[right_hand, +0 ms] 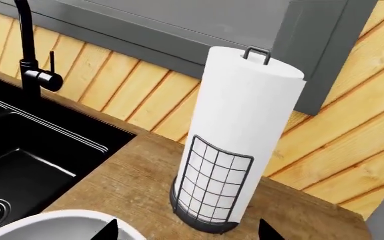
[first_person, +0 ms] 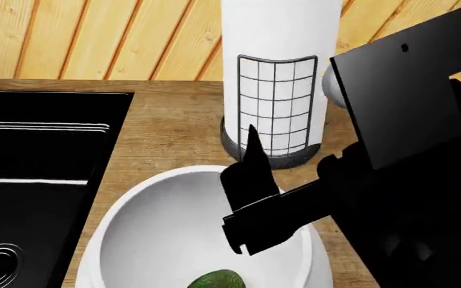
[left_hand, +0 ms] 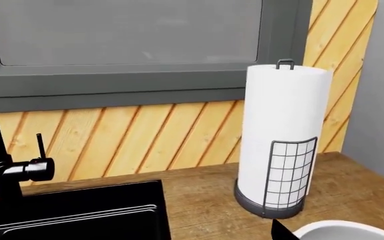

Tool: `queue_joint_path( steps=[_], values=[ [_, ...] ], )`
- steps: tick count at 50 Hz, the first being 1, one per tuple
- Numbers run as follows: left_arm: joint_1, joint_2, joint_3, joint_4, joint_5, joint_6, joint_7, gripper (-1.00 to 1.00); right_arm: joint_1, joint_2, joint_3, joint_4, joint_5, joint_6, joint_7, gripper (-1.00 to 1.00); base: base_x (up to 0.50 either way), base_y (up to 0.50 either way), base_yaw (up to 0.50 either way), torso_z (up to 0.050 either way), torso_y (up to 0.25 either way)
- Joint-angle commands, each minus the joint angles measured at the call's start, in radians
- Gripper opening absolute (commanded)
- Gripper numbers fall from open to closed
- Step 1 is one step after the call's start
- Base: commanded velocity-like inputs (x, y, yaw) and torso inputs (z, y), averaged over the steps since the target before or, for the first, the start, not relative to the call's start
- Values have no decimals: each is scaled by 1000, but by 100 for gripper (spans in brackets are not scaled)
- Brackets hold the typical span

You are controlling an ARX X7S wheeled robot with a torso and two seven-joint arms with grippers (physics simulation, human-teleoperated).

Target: There is a mixed pile of frozen fruits and vegetables on the counter. Locate all the frozen vegetables and place the items in a bowl on the counter. Take all the frozen fruits and defrost them in a running sink.

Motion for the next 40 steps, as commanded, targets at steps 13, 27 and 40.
queue_joint_path(
  steps=[13, 27, 40],
  values=[
    [37, -34, -12, -74, 46, -12, 63, 100, -313, 189, 187, -52, -352, -120, -213, 100, 0, 0, 0, 0, 0],
    [53, -89, -35, -96, 41, 11, 84, 100, -275, 209, 185, -3, -357, -89, -234, 100, 0, 0, 0, 0, 0],
    [-241, 63, -7, -192, -117, -208, -33, 100, -29, 147, 144, 66, -275, 15, -192, 100, 0, 0, 0, 0, 0]
  ],
)
